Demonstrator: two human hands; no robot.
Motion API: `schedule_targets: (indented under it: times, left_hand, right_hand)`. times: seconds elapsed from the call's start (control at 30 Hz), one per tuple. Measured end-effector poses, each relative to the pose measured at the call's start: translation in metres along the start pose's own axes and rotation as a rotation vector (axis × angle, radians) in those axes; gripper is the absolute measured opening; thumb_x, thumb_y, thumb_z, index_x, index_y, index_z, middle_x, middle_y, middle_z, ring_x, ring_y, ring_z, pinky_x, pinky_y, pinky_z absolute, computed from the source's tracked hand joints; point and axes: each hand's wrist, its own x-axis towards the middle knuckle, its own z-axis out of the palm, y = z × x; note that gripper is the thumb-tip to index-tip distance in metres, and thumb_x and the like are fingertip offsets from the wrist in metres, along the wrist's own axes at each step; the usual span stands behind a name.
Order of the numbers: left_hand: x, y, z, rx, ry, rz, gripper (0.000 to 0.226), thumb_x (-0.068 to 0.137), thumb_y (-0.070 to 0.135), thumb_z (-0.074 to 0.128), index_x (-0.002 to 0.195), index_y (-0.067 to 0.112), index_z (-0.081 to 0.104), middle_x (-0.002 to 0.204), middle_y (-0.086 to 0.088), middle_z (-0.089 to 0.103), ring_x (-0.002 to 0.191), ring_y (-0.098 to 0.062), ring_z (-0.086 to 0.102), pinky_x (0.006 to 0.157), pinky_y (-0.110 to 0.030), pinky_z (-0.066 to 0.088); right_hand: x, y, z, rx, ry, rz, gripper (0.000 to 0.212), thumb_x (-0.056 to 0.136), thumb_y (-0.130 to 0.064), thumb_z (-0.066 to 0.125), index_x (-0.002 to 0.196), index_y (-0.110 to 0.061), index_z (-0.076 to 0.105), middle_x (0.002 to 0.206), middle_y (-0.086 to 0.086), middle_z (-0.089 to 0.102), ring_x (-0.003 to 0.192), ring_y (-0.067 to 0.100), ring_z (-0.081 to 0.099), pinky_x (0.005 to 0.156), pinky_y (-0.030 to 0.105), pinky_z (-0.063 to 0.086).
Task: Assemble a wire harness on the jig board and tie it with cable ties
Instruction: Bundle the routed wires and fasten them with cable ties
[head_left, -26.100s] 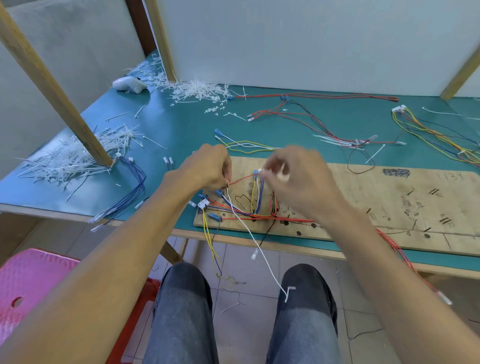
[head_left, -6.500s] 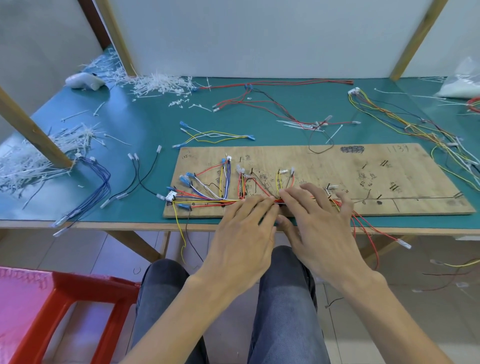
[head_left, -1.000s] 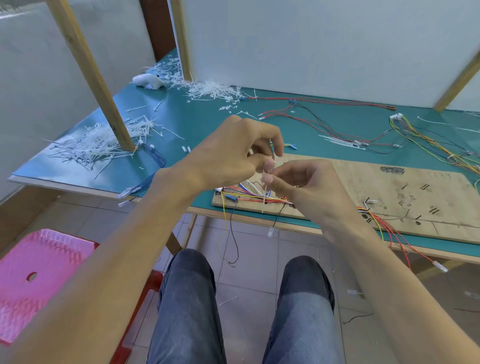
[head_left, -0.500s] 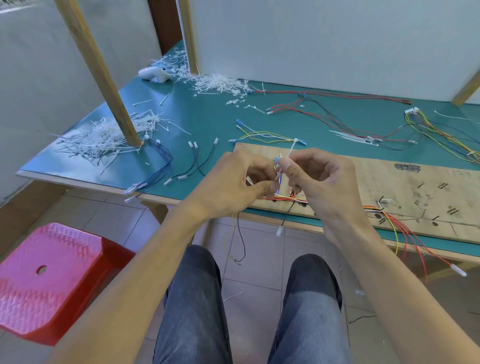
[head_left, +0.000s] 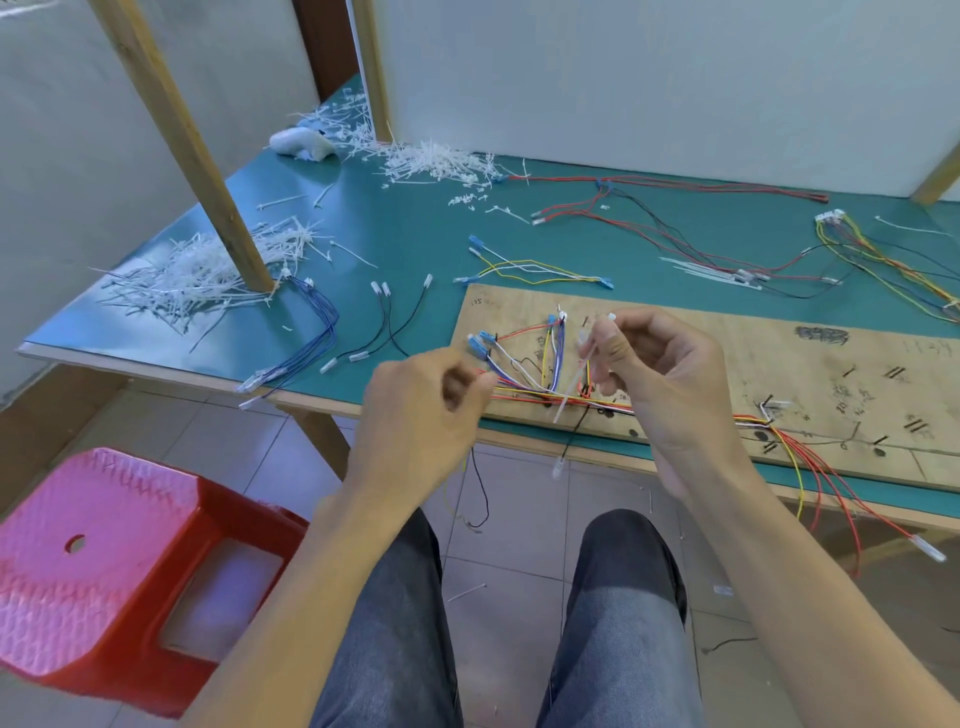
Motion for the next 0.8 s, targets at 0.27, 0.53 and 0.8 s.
schedule_targets:
  times: [0.27,0.53,0.8]
  left_hand:
    - [-0.045,-0.026,0.018,0.196,-0.083,-0.244,0.020,0.091,0.047,0.075,0.097,0.028,0.072,0.087,0.017,0.075,0.082,-0.006,0.071,0.078,-0.026,0.053]
    - [-0.053,-0.038,0.016,-0.075,-0.117,-0.311,0.022,0.087,0.027,0.082,0.089,0.032,0.060,0.067,0.020,0.073,0.059,0.001,0.069,0.072,-0.028,0.056]
    - [-0.035,-0.025,-0.008,-0.555,-0.194,-0.430,0.015,0.083,0.017,0.082,0.083,0.027,0.072,0.074,-0.007,0.078,0.048,-0.009,0.058,0.044,-0.015,0.042]
  right_hand:
    - [-0.023,0.005,0.008,-0.018,-0.129,0.087,0.014,0.100,-0.026,0.072,0.094,-0.014,0.075,0.085,0.010,0.075,0.073,0.019,0.067,0.067,0.028,0.056]
    - [-0.053,0.001,0.016,-0.089,-0.202,0.229,0.017,0.100,-0.023,0.071,0.095,-0.007,0.073,0.089,0.008,0.080,0.080,0.015,0.072,0.073,0.028,0.058]
    - [-0.081,-0.007,0.048,-0.068,-0.470,0.506,0.013,0.099,-0.030,0.072,0.088,-0.024,0.075,0.109,0.000,0.080,0.114,0.015,0.073,0.107,0.030,0.049]
